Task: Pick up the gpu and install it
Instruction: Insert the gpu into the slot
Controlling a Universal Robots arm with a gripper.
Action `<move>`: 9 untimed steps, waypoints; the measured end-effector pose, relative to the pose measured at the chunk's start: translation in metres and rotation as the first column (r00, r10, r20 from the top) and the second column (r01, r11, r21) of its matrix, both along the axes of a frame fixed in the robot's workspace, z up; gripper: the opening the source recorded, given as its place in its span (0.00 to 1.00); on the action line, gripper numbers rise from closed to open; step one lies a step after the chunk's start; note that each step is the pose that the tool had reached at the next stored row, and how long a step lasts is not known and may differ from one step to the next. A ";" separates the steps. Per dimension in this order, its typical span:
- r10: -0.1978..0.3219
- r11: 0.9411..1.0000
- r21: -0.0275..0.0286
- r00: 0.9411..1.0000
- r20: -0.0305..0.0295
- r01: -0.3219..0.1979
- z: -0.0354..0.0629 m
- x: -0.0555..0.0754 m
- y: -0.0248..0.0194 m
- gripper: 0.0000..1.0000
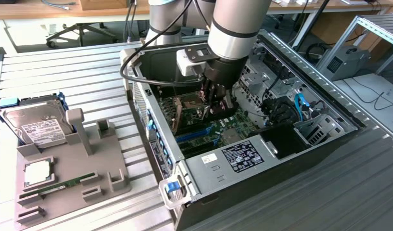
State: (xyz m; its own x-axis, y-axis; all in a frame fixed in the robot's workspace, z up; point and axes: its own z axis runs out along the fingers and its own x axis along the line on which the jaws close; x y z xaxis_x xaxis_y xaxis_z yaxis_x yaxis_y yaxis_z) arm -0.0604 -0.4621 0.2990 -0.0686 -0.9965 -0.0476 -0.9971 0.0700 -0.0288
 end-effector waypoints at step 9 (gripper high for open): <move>0.000 1.000 0.000 1.000 0.000 0.000 -0.0070 0.000 0.0000 0.27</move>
State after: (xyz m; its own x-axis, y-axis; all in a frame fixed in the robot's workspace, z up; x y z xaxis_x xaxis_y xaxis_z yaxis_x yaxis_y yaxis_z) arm -0.0604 -0.4621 0.2920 -0.0686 -0.9965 -0.0475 -0.9971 0.0700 -0.0288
